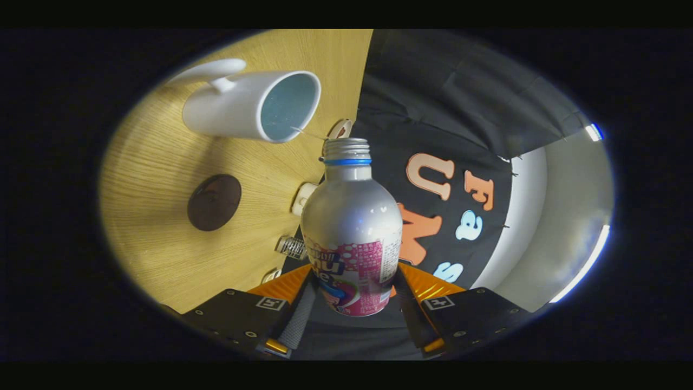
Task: Take the bottle from table, then pour the juice into the cup, finally place the bottle on the coaster
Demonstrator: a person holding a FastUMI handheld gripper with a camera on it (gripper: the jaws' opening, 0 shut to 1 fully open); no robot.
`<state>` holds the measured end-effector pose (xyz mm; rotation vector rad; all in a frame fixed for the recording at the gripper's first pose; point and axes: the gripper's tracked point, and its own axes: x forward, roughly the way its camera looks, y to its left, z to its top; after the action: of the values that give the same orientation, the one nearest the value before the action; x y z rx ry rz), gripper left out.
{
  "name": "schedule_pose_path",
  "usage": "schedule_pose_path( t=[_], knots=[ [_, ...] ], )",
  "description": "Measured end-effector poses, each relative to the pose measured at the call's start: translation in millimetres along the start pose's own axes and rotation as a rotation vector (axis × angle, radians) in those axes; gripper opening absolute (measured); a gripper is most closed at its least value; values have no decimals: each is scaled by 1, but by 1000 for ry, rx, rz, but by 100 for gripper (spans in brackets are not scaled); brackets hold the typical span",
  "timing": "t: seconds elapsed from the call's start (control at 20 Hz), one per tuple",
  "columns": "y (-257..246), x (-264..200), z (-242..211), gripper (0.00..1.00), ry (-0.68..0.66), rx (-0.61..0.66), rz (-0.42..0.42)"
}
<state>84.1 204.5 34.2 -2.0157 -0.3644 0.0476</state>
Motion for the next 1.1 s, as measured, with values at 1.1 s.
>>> schedule_pose_path(
  t=[1.1],
  knots=[
    [-12, 1, 18, 76, -22, -99, 38]
  ],
)
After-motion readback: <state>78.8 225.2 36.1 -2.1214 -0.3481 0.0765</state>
